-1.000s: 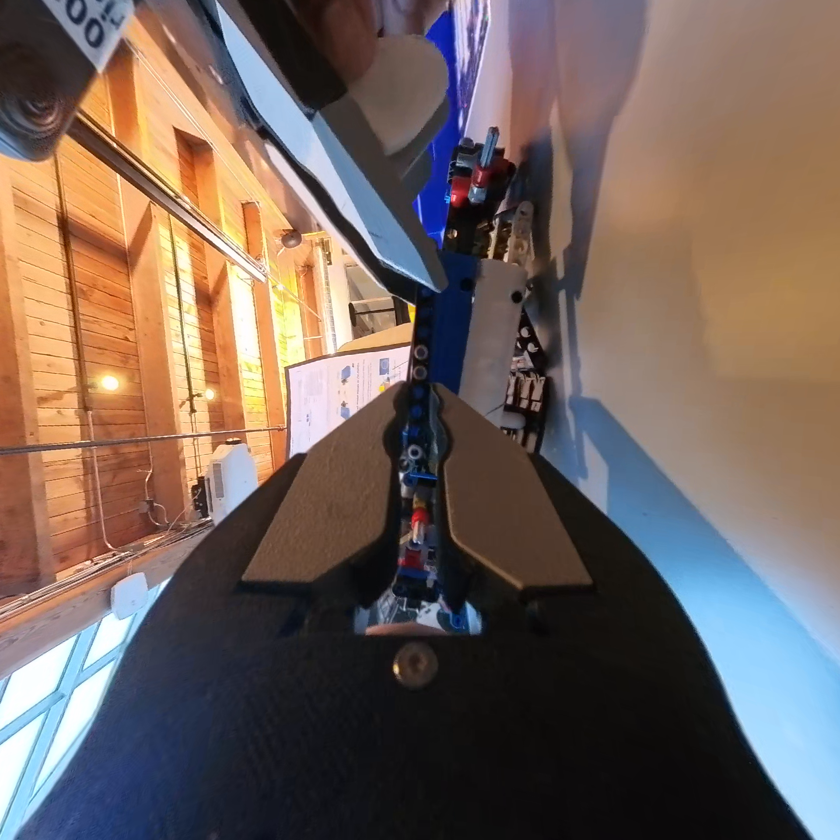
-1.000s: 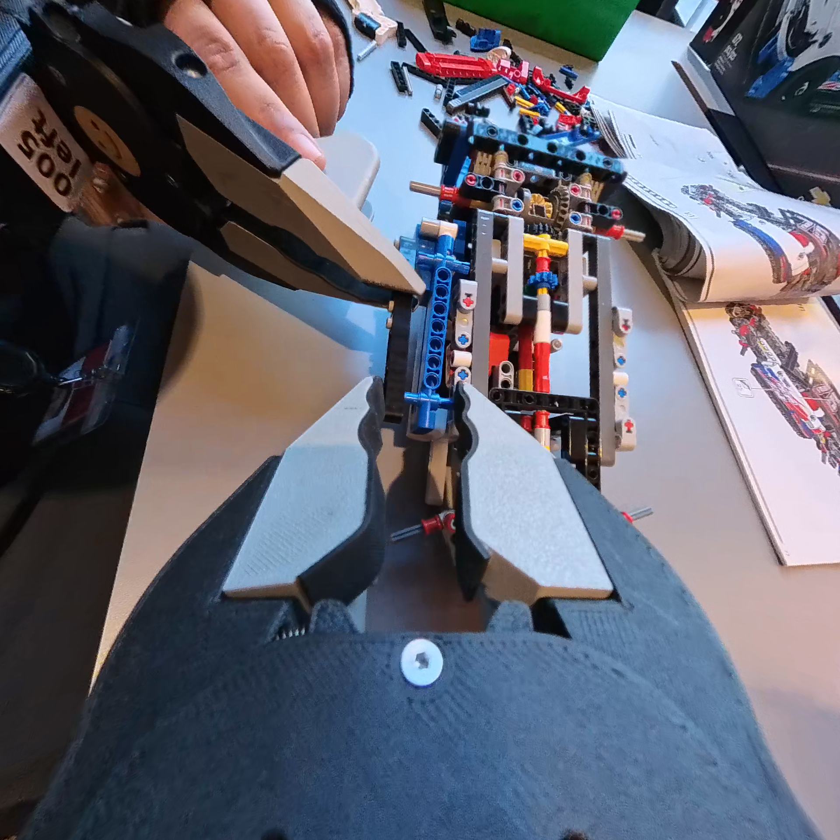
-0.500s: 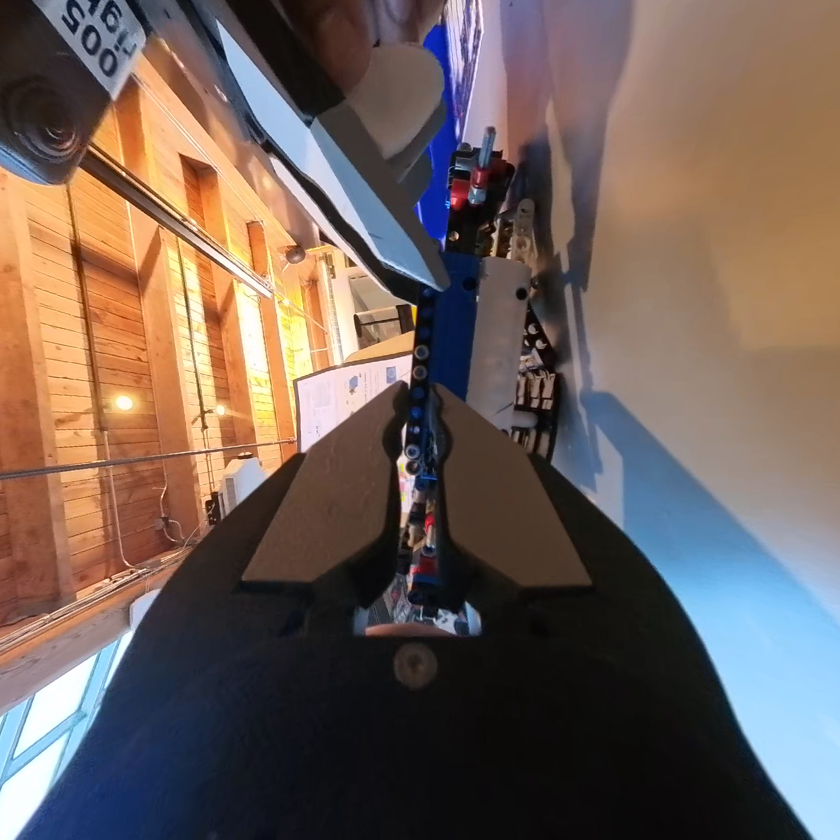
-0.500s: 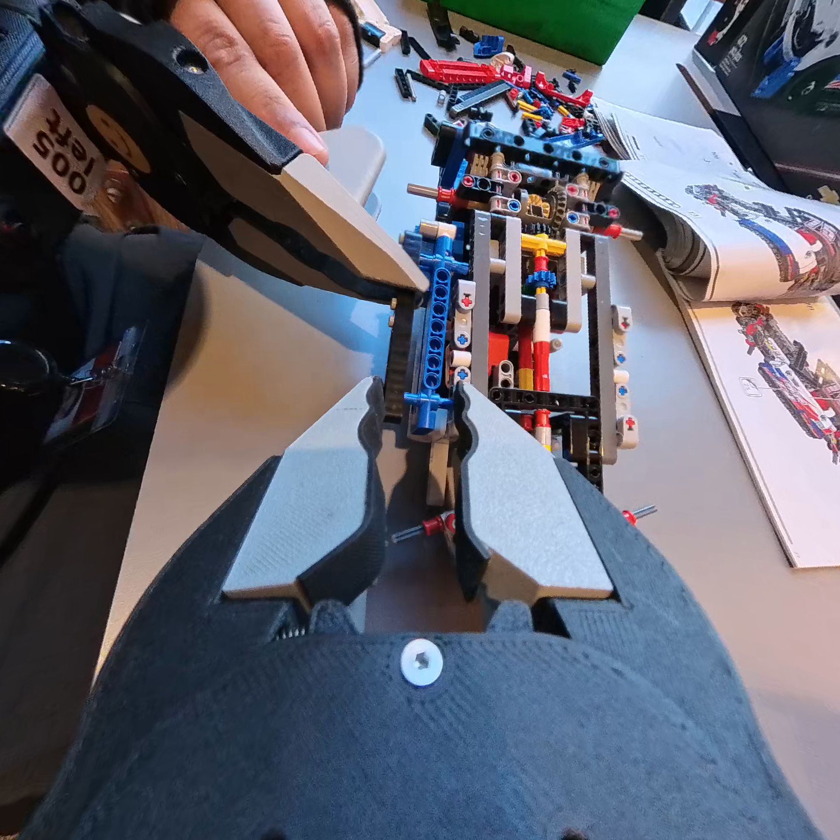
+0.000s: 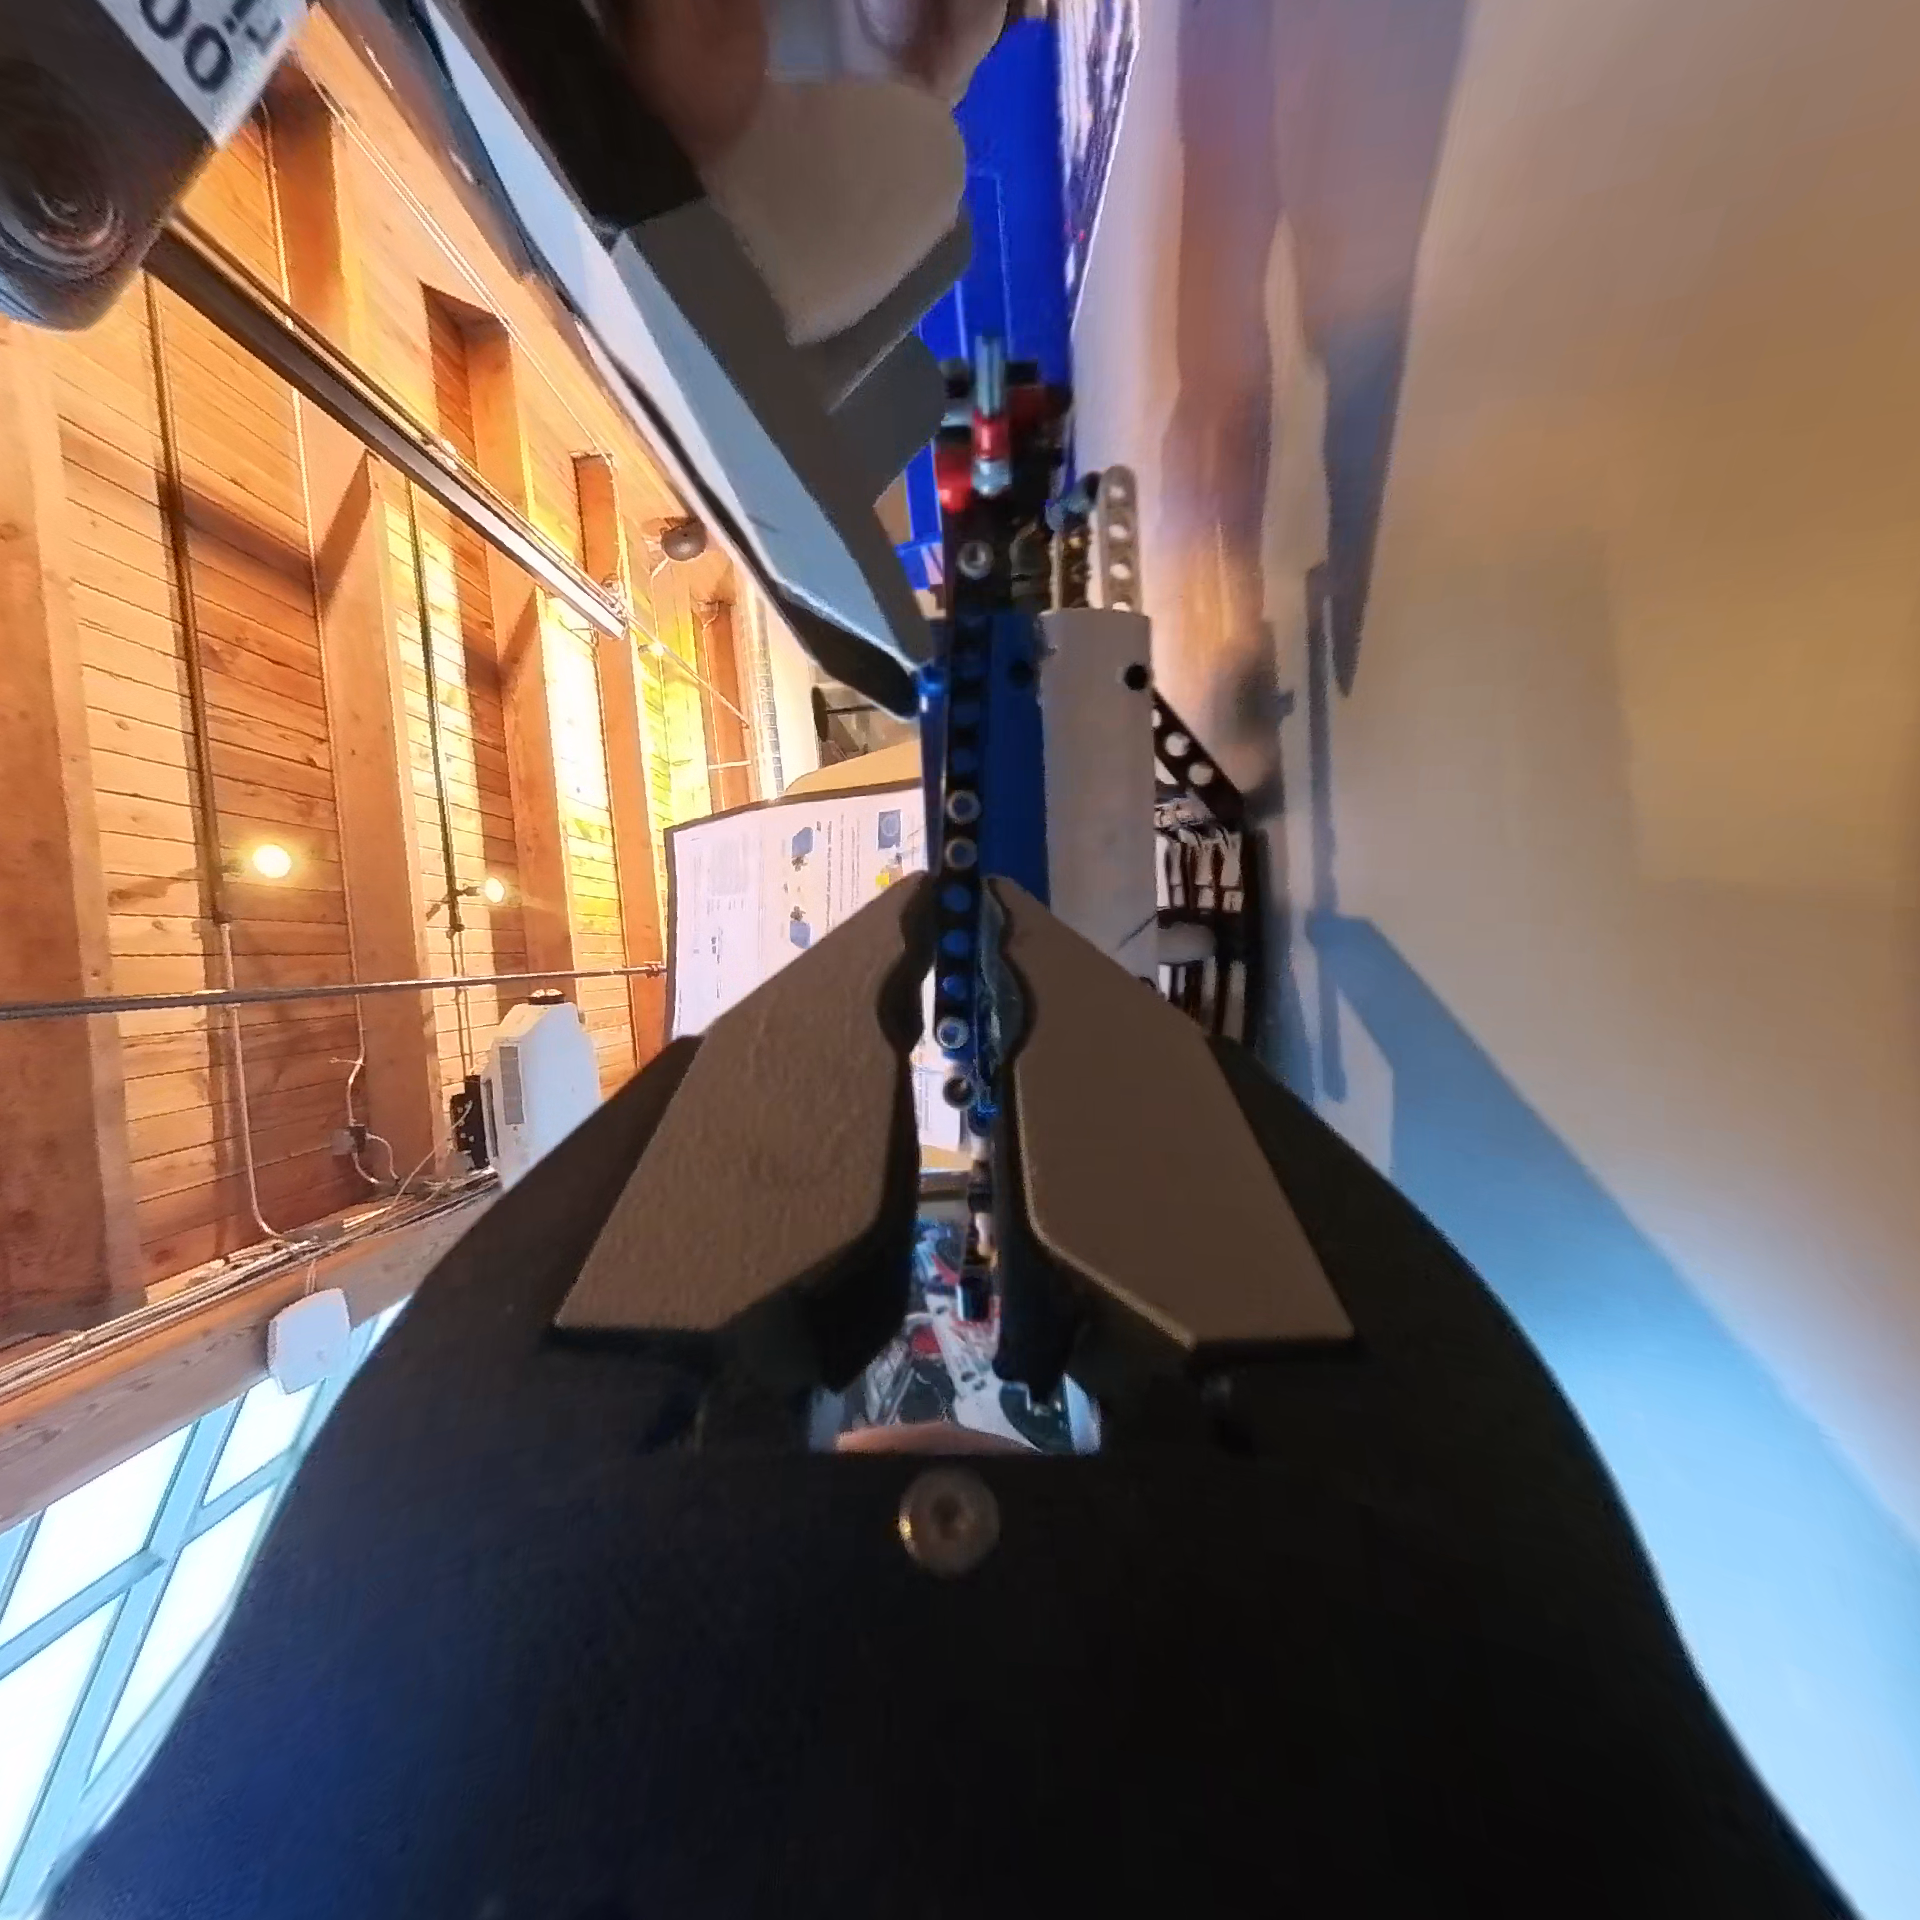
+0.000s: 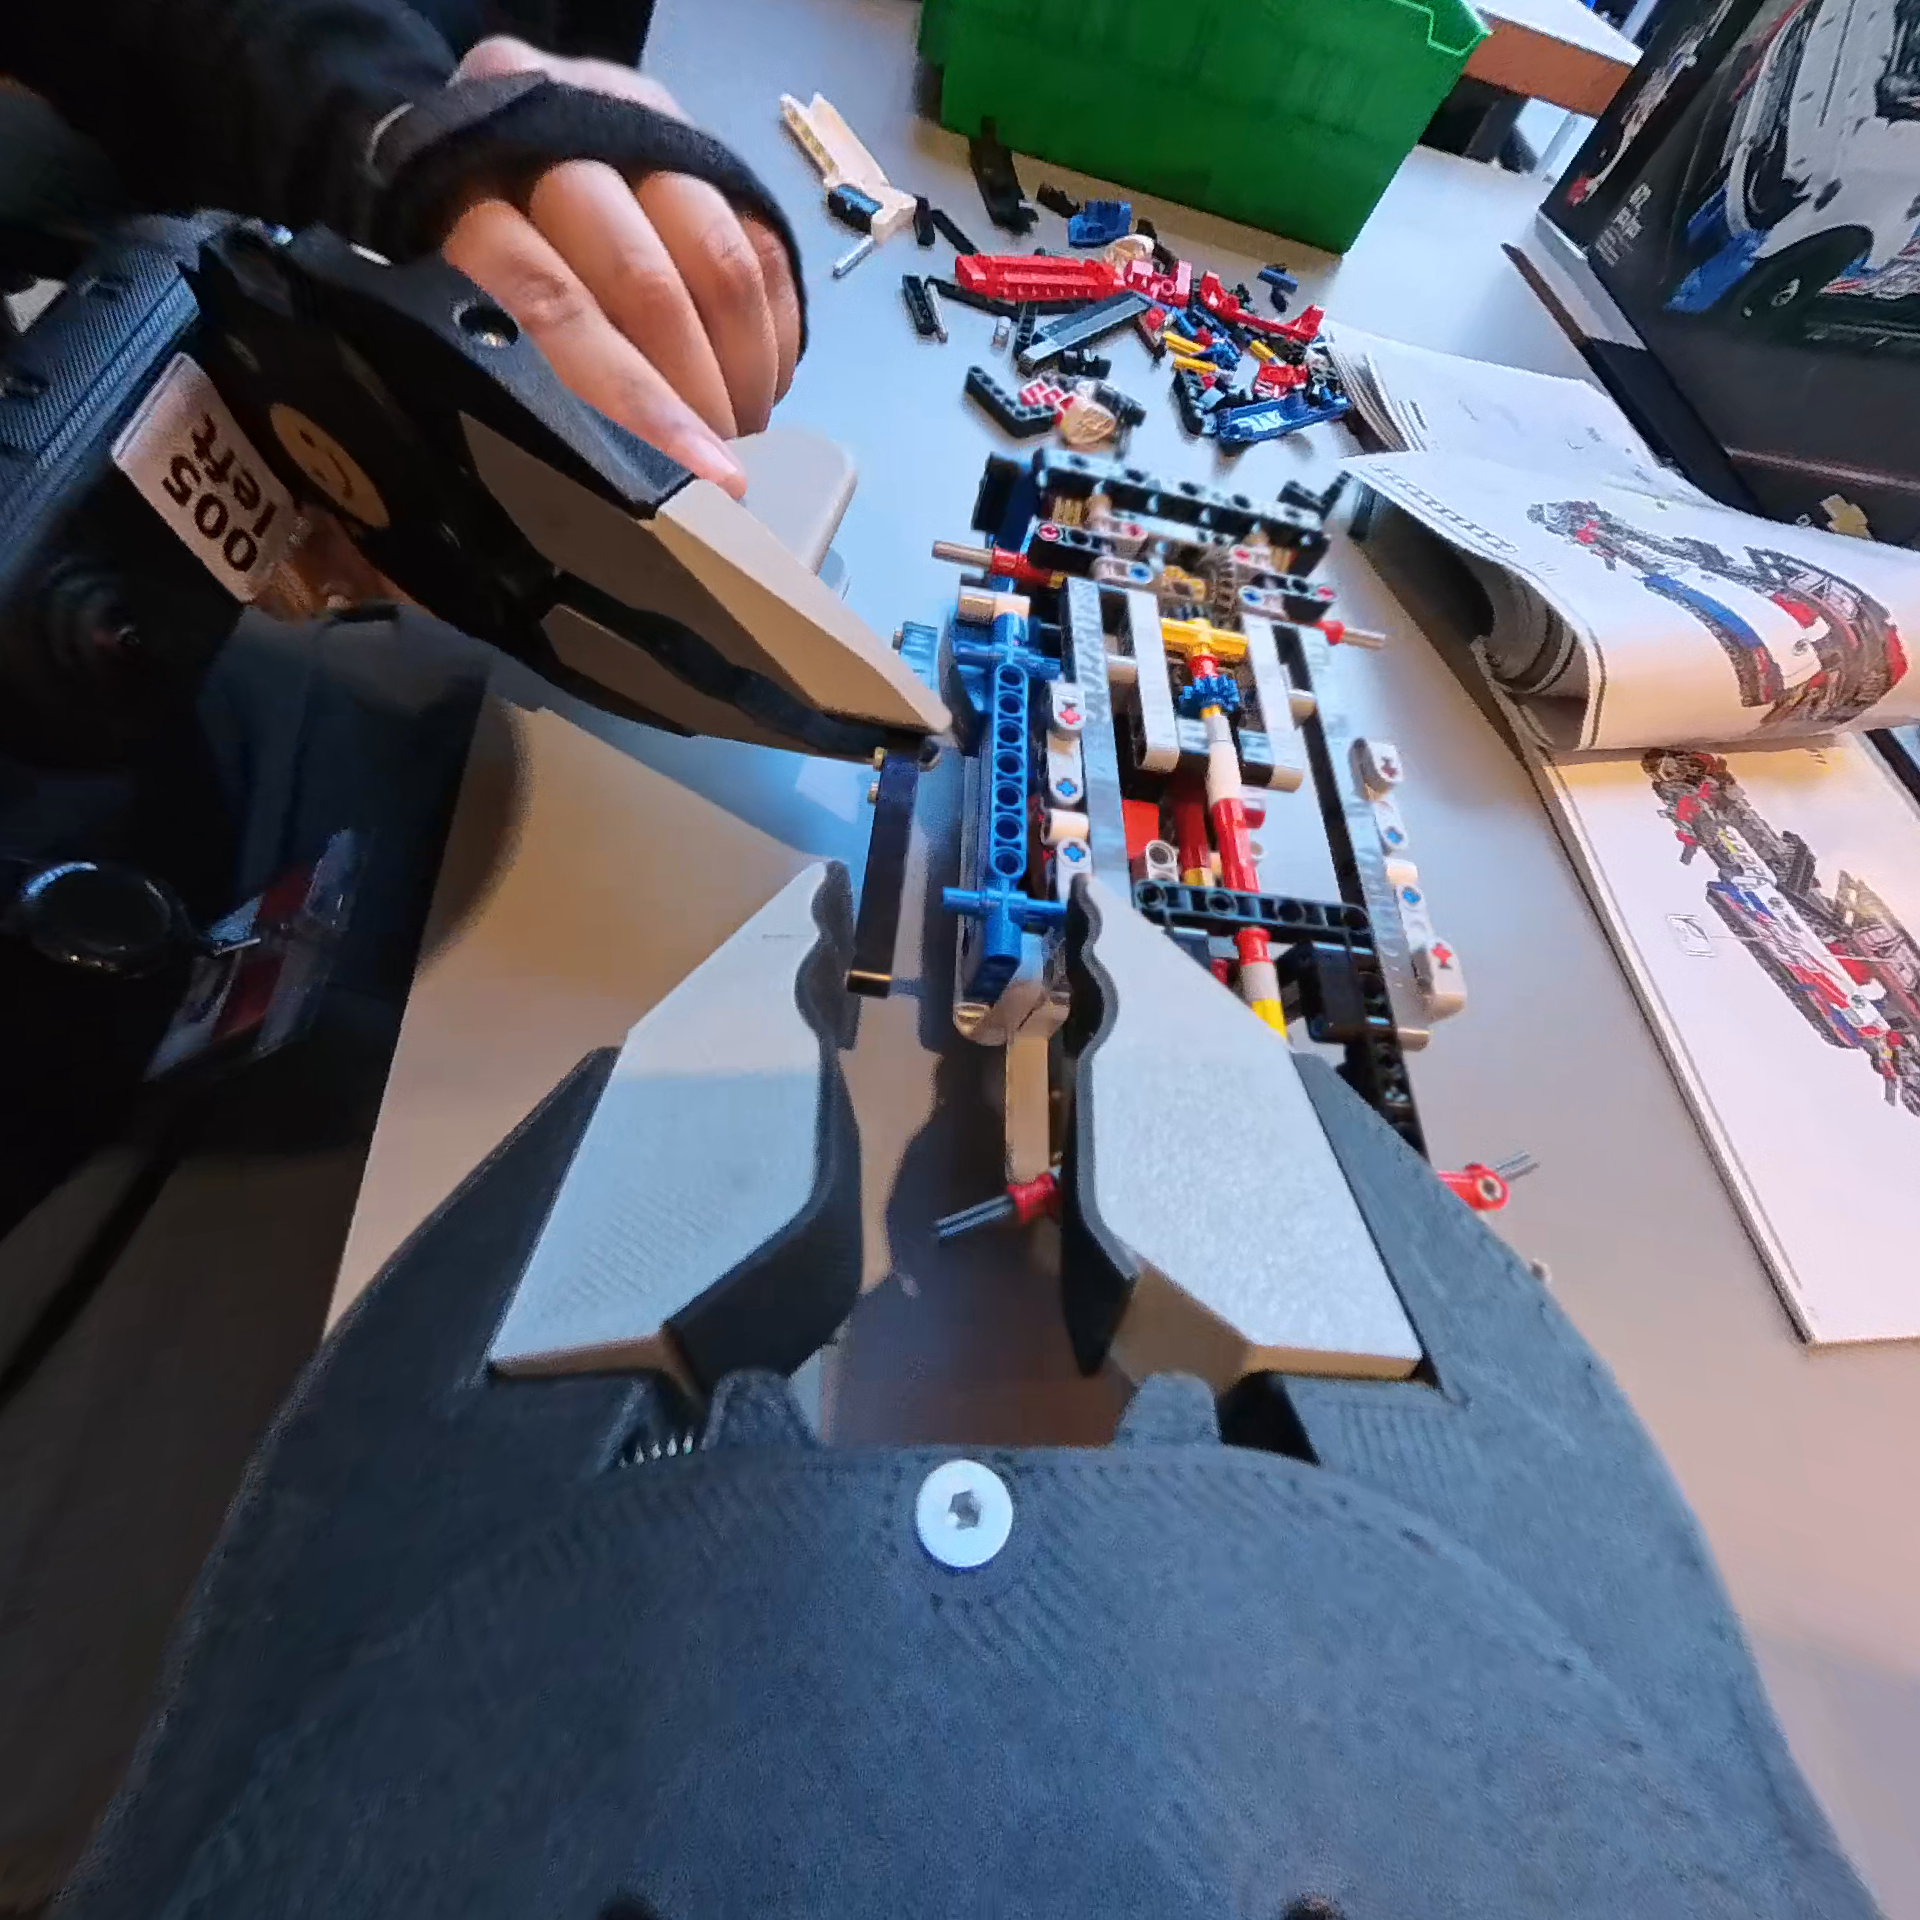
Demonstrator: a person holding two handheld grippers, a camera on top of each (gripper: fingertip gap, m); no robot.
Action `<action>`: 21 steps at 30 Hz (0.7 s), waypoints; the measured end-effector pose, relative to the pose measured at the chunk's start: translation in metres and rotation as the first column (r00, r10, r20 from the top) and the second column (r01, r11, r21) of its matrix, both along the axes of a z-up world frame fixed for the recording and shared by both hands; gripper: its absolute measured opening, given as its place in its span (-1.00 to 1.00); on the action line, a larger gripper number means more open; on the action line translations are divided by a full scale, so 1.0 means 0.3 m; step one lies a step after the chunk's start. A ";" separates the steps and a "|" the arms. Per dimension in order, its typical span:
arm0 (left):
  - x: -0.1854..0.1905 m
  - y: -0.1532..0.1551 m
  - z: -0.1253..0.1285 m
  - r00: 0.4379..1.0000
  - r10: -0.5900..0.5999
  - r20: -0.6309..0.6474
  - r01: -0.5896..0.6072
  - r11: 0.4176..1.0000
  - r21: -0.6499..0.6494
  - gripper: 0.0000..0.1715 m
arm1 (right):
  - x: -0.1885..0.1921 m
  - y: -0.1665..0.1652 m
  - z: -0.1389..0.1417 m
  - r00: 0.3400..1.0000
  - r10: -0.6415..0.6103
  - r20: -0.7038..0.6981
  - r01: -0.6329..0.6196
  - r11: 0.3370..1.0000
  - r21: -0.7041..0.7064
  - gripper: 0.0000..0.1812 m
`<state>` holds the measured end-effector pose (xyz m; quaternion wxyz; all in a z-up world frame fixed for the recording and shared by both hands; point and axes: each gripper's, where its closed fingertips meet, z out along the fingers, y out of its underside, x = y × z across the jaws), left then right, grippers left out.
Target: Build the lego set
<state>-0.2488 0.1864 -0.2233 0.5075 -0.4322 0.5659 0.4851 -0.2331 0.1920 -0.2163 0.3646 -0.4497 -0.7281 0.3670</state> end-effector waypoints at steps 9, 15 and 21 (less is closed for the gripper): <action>-0.058 -0.009 0.015 0.999 0.018 0.042 -0.018 1.000 -0.002 -0.94 | -0.066 -0.038 0.018 1.000 0.008 0.016 -0.008 0.998 0.061 -0.59; -0.090 -0.019 0.000 0.999 0.029 0.045 -0.029 1.000 -0.007 -0.94 | -0.100 -0.047 0.000 0.999 -0.006 0.048 0.001 0.995 0.103 -0.60; -0.093 -0.007 0.010 0.996 0.026 0.080 -0.025 1.000 -0.011 -0.94 | -0.051 -0.031 0.058 0.998 -0.068 -0.009 0.069 0.994 0.082 -0.58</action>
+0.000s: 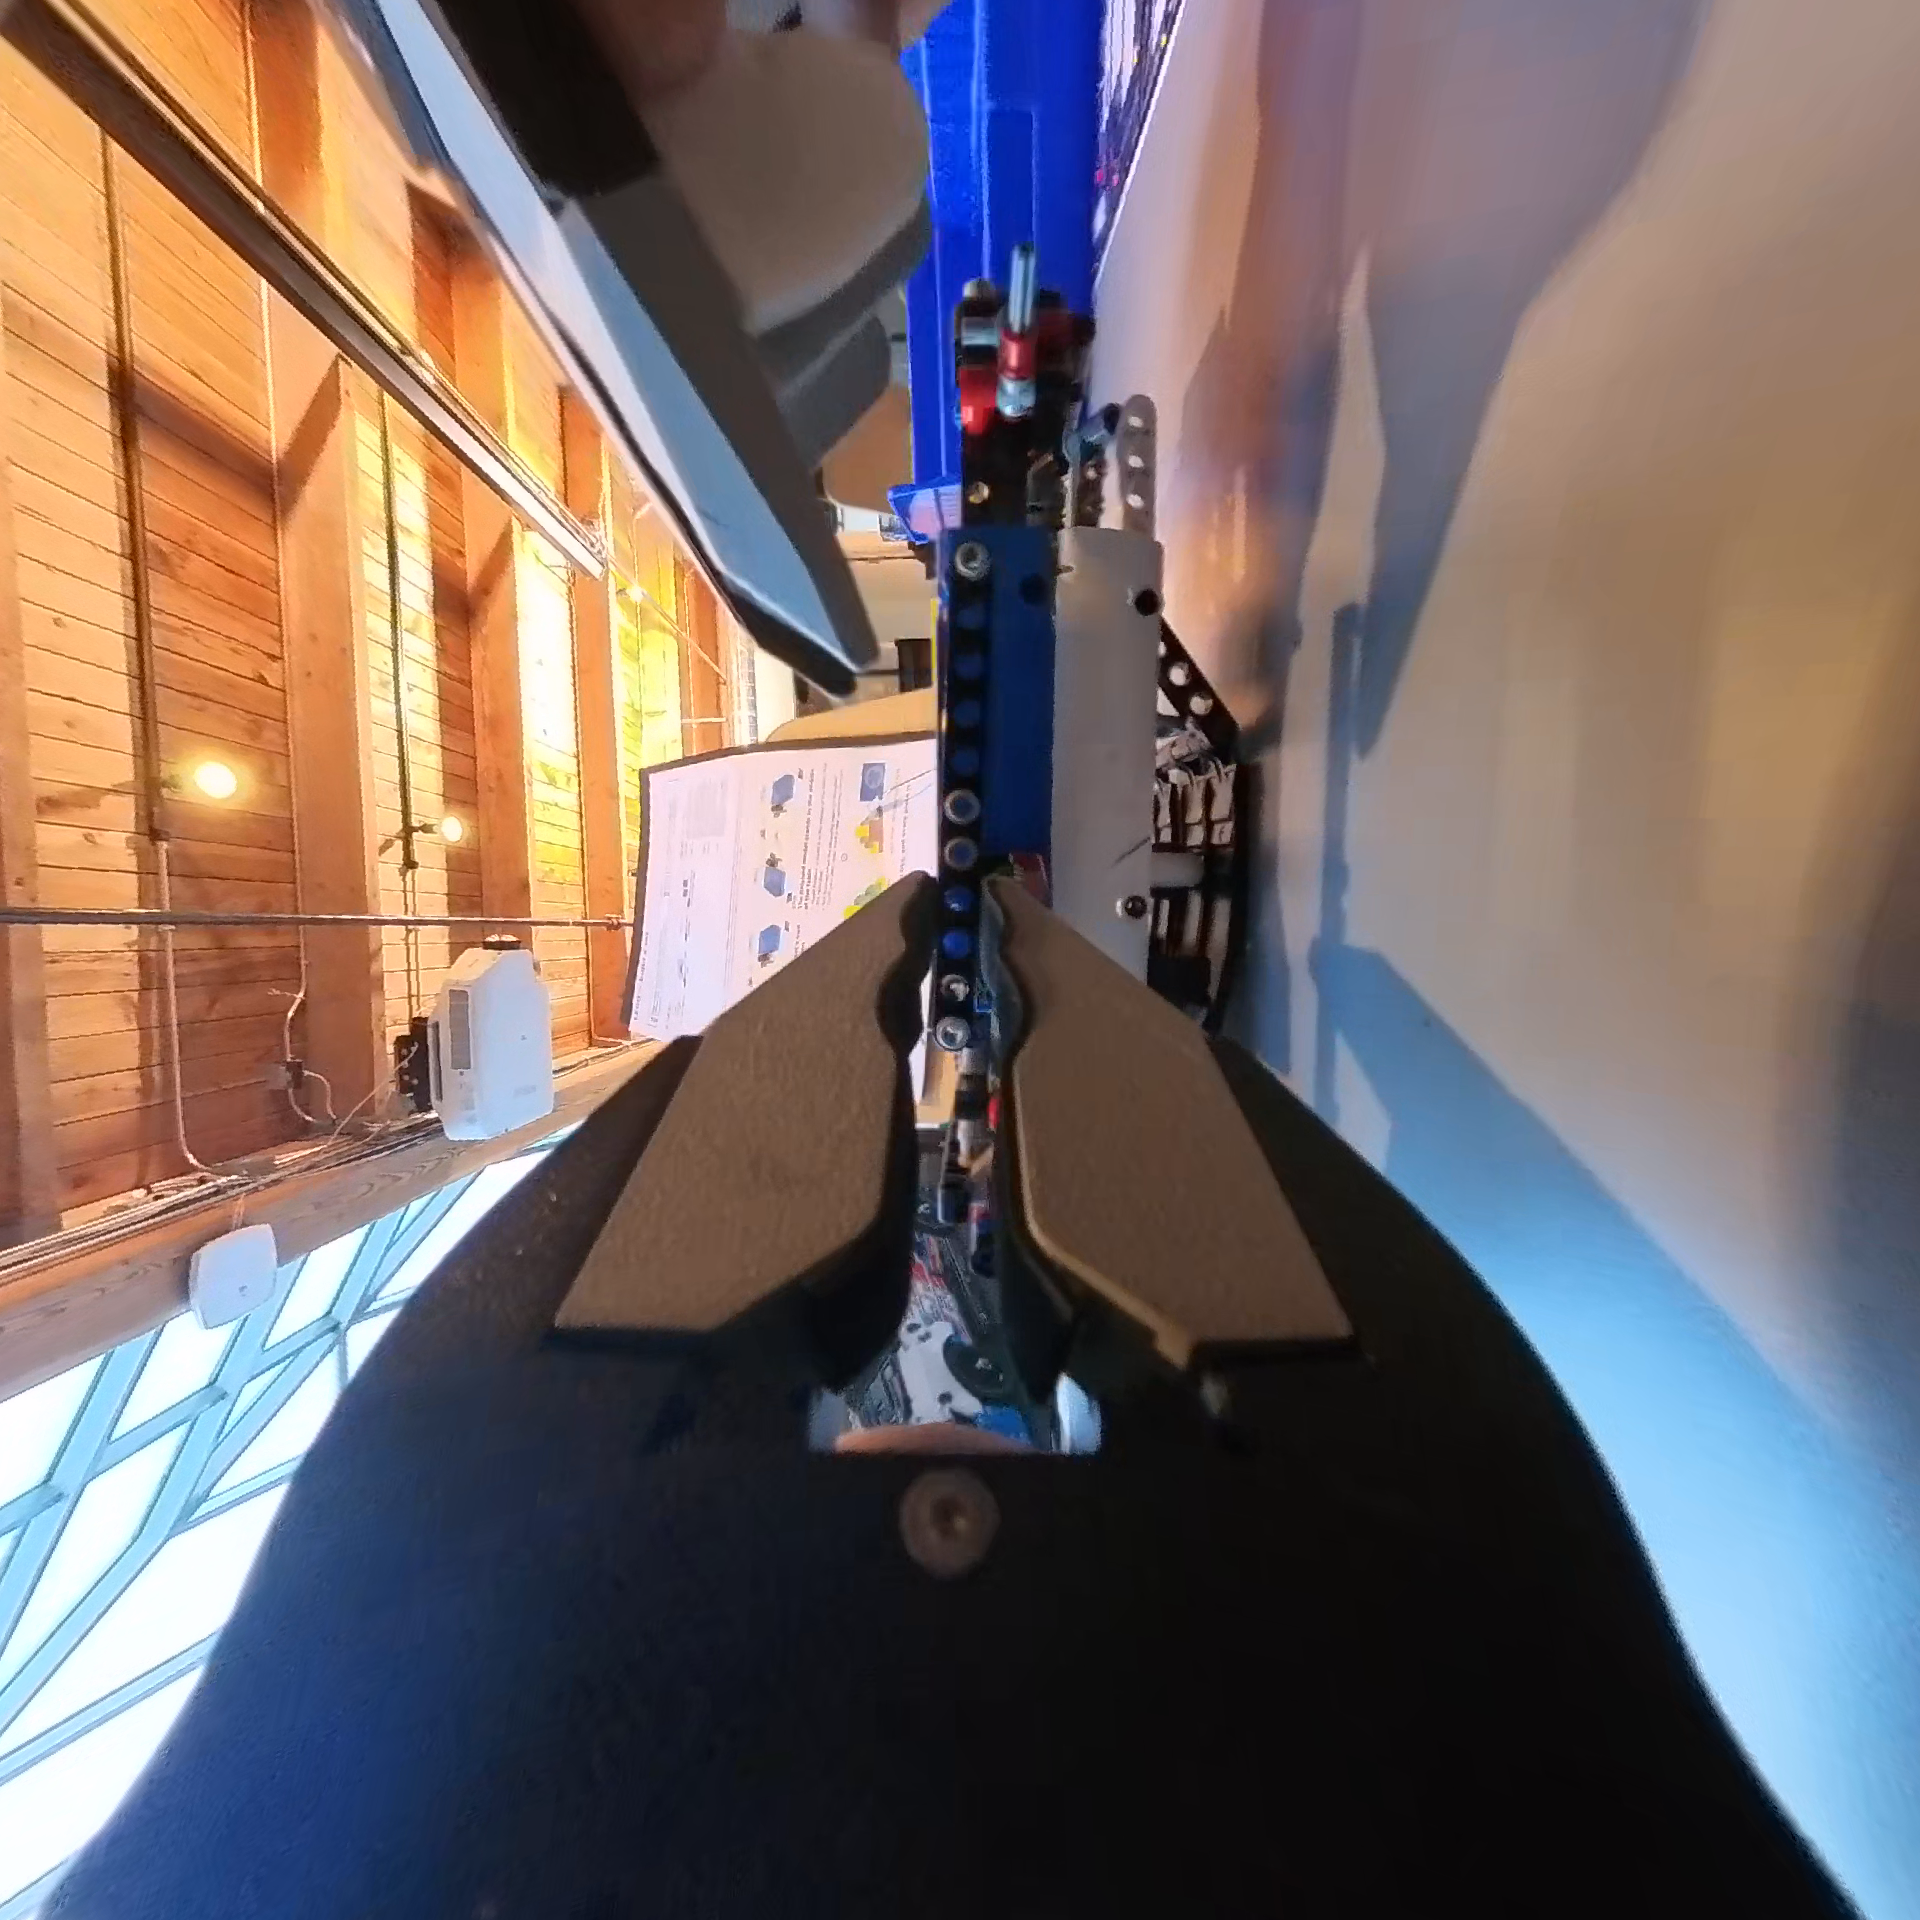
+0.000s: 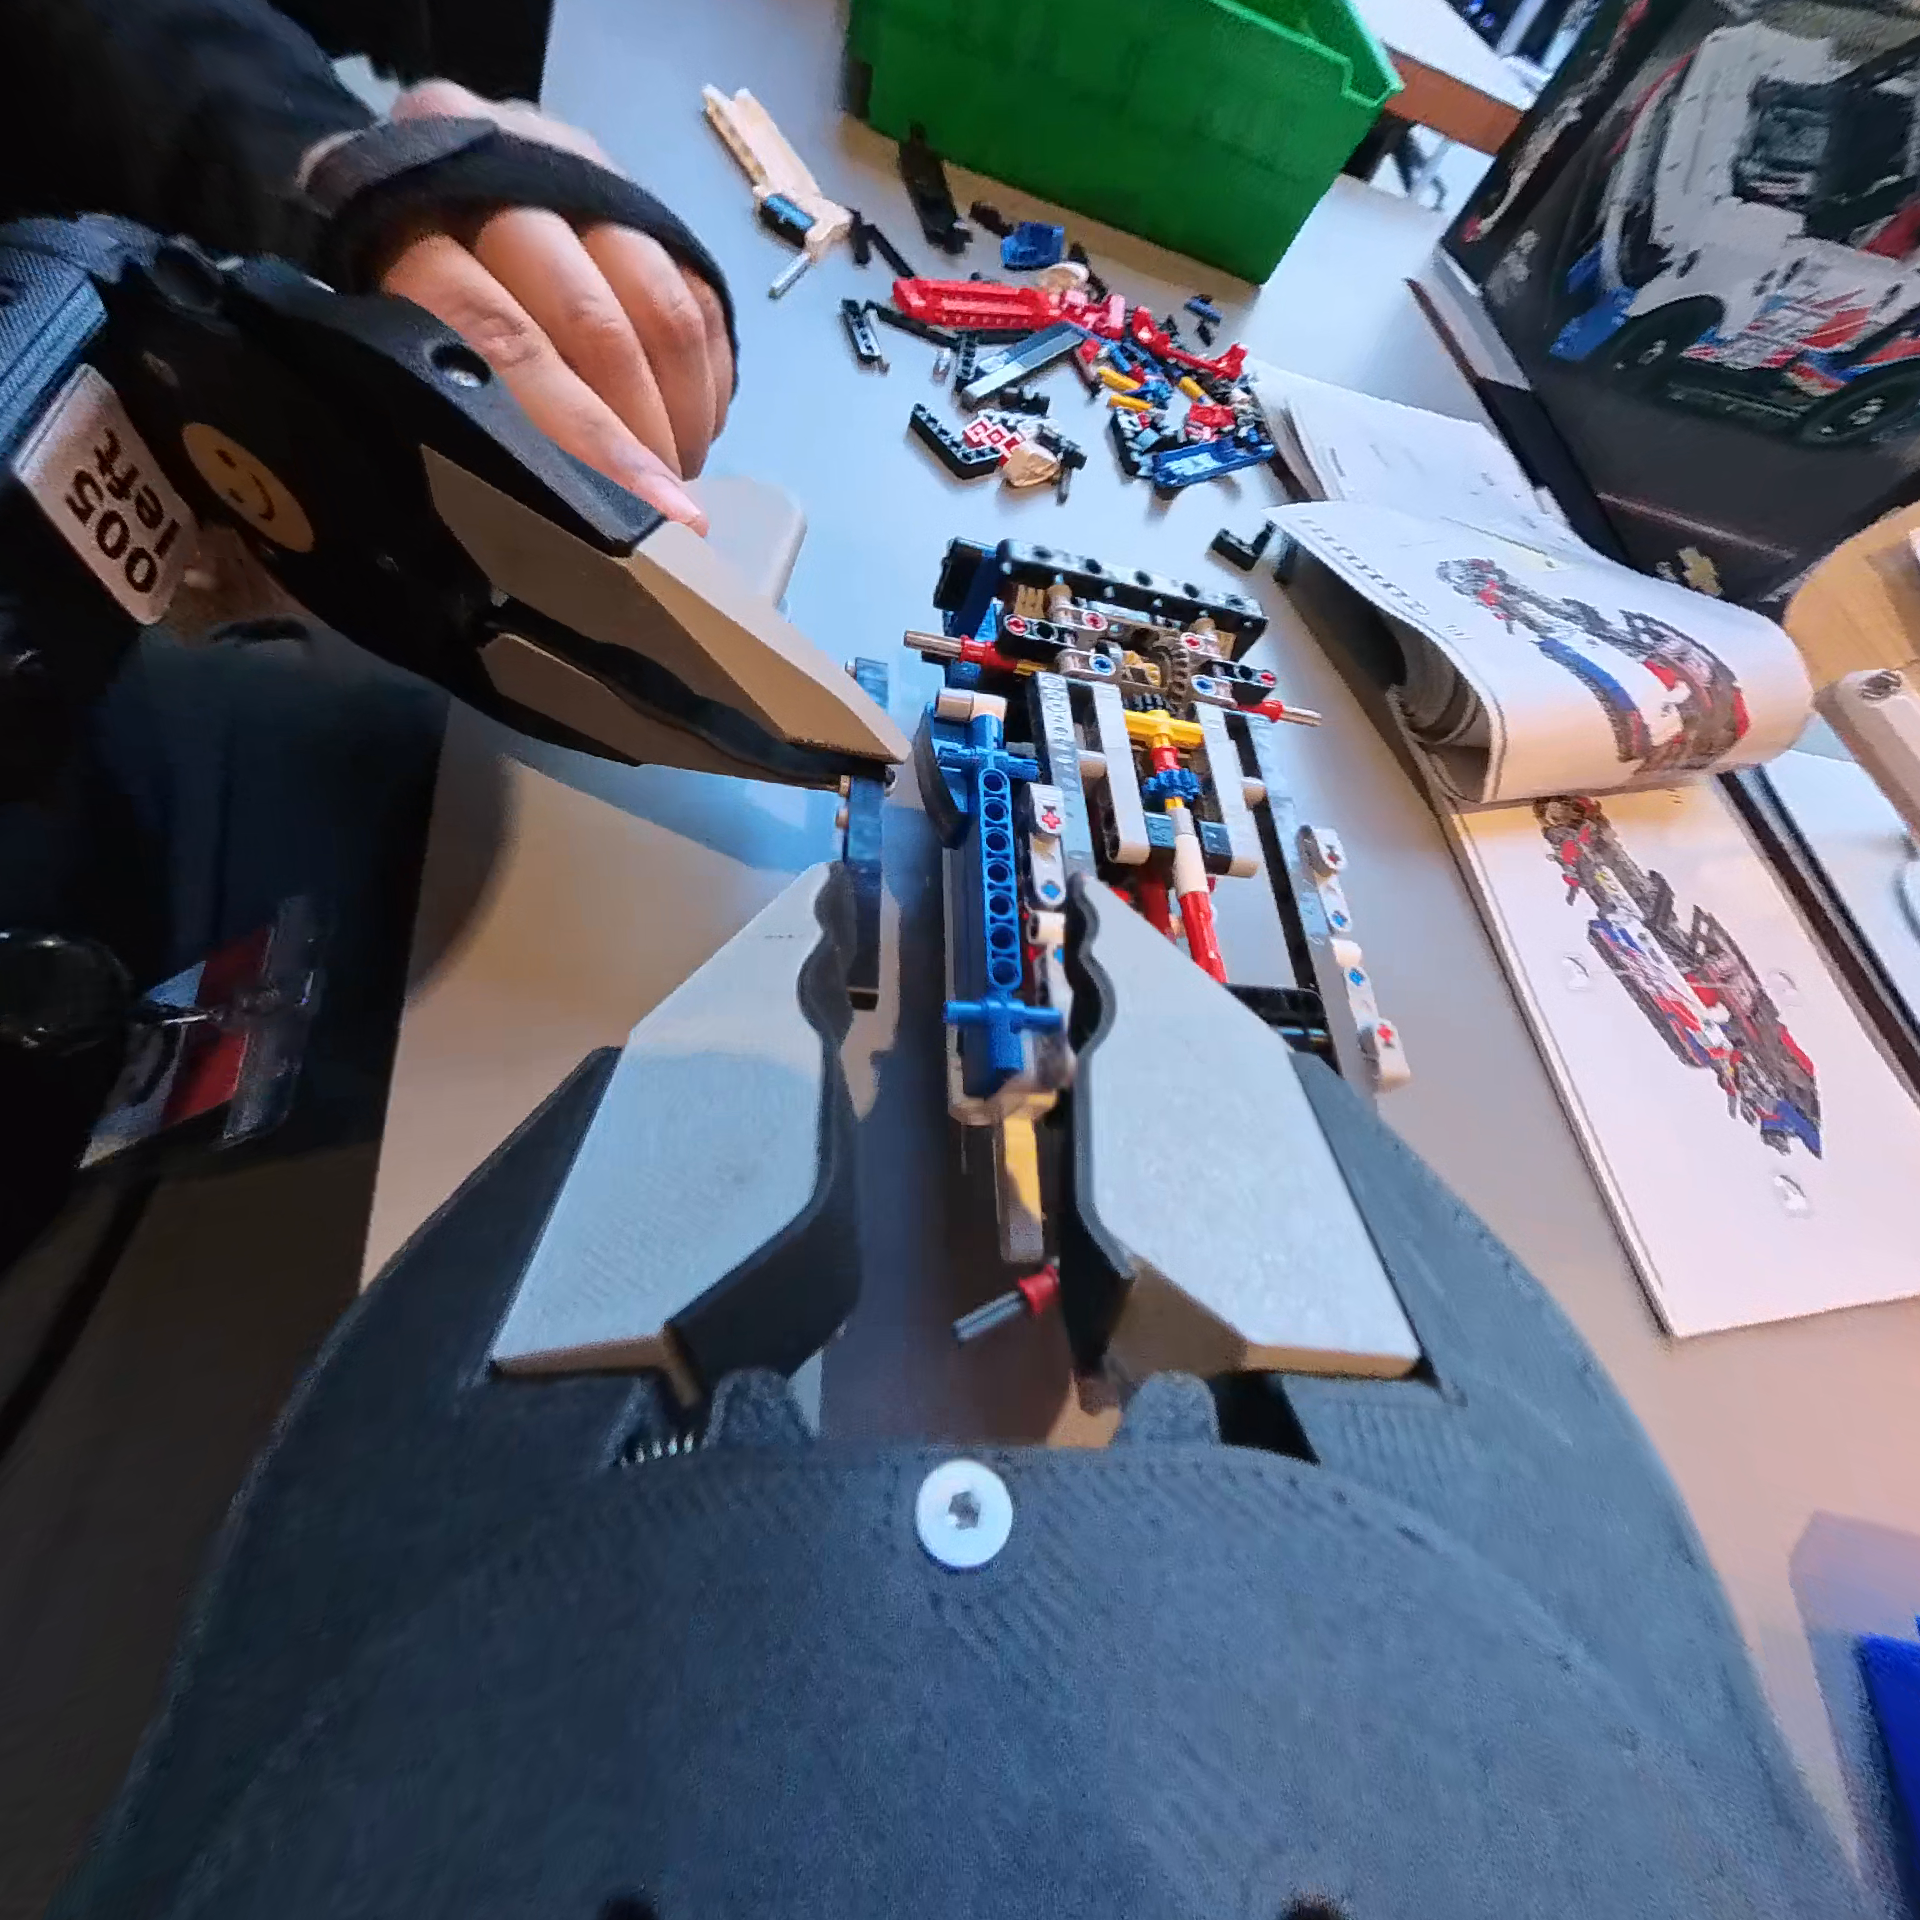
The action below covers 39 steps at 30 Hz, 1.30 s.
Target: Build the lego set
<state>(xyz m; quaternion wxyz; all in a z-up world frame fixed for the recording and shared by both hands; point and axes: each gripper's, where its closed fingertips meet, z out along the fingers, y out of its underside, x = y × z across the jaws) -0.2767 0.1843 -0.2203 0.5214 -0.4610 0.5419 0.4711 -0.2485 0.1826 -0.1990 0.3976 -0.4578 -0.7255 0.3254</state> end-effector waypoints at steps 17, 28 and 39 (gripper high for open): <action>0.090 -0.060 -0.015 0.999 -0.045 0.025 0.046 0.998 -0.053 -0.95 | 0.100 -0.095 -0.071 0.962 -0.233 -0.141 0.254 0.956 0.146 -0.63; 0.115 -0.084 0.010 0.996 -0.065 0.065 0.069 0.996 -0.060 -0.94 | 0.072 -0.080 -0.081 0.954 -0.230 -0.191 0.298 0.680 0.670 -0.92; -0.067 -0.064 0.059 0.914 0.046 0.403 0.101 0.936 -0.337 -0.69 | 0.095 -0.016 -0.040 0.929 -0.223 -0.294 0.369 0.571 0.733 -0.92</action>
